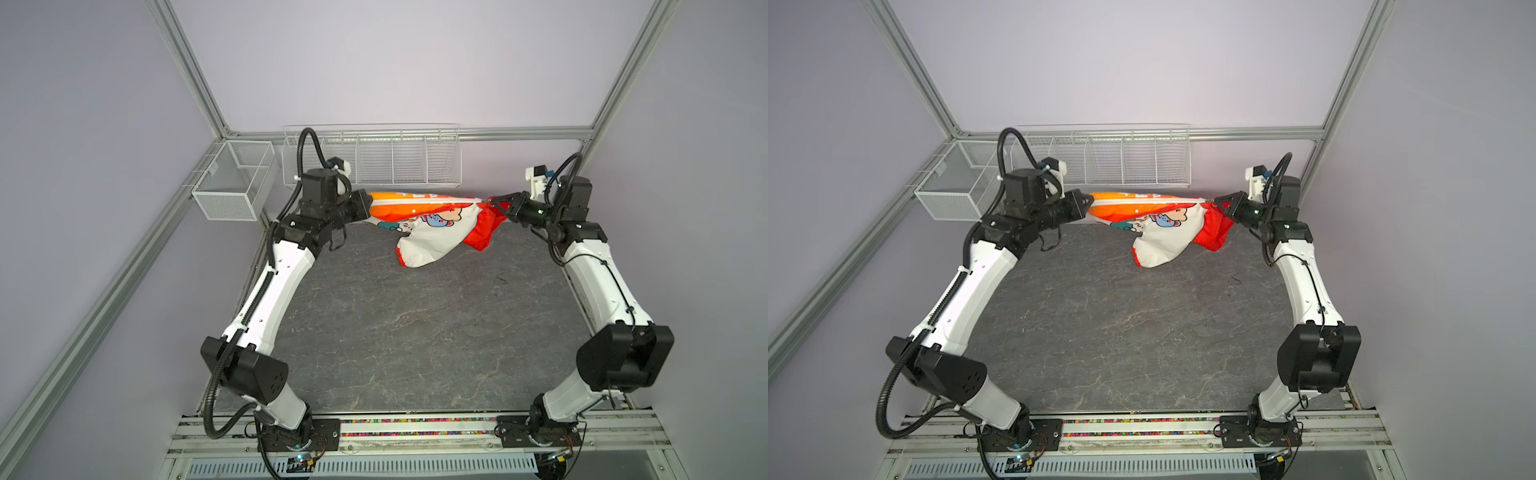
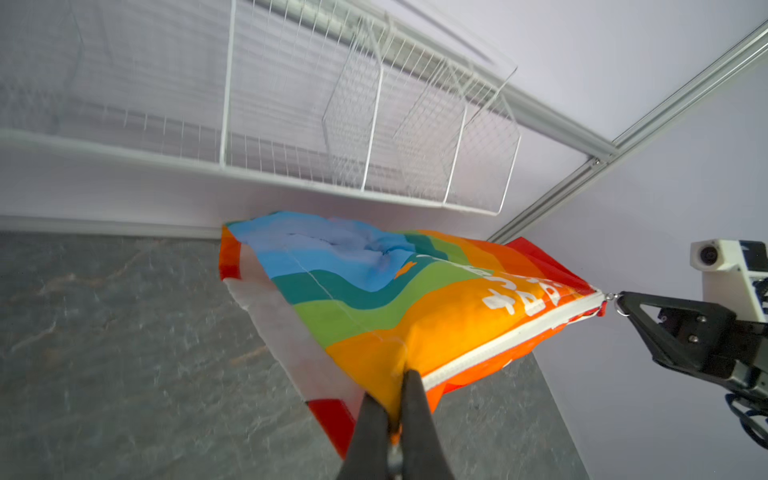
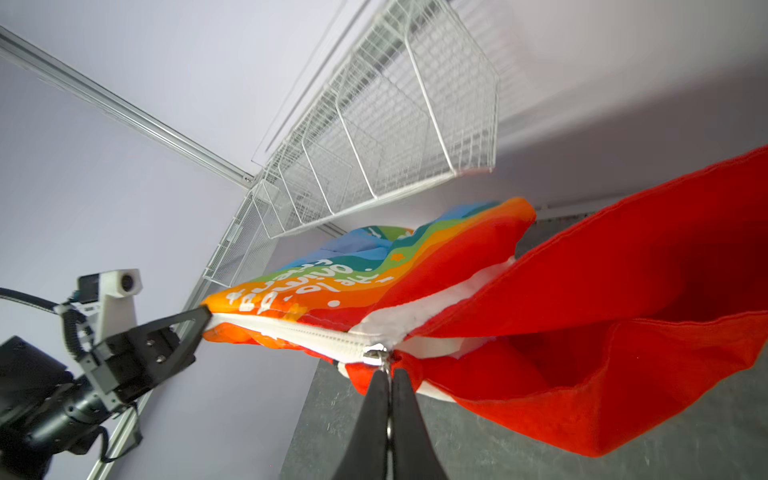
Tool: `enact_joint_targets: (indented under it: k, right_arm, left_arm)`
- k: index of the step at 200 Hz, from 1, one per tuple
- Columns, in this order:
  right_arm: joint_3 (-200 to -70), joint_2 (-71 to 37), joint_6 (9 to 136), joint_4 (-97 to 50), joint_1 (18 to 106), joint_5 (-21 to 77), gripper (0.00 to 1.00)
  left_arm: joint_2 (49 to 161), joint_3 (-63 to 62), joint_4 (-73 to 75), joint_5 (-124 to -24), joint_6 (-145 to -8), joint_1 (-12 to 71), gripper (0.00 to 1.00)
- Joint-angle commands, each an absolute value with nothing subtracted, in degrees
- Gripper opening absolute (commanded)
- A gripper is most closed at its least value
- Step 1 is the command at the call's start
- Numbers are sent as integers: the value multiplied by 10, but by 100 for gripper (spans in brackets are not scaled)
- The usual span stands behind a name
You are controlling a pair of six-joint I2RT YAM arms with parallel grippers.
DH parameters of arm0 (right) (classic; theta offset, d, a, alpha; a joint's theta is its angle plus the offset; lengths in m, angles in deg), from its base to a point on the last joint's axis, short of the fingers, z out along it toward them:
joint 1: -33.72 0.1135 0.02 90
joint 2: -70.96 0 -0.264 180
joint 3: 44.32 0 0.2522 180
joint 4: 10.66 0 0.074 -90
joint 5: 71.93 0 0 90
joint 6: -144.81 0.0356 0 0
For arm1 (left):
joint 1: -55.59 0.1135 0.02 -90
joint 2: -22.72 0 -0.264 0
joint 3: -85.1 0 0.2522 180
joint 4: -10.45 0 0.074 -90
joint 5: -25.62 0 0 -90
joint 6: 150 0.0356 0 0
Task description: Zip up the jacket
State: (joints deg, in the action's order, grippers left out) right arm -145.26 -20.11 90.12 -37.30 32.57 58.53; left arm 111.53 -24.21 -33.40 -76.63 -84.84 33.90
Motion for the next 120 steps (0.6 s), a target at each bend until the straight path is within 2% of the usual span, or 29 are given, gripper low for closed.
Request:
enact_joint_targets:
  k: [1, 29, 57, 83, 120]
  right_arm:
    - [-1323, -180, 880, -358, 325, 583, 7]
    - [-1170, -151, 851, -353, 351, 551, 7]
    - [-1088, -159, 821, -372, 381, 495, 7]
    - [-1030, -165, 824, -358, 382, 485, 7]
    - [-1033, -157, 815, -364, 386, 505, 8]
  left_arm:
    - [1052, -65, -262, -766, -888, 342, 0]
    - [987, 144, -188, -753, -929, 337, 0]
    - [958, 272, -131, -755, -962, 337, 0]
    - [945, 318, -127, -739, -964, 338, 0]
    - [960, 312, -145, -754, -953, 337, 0]
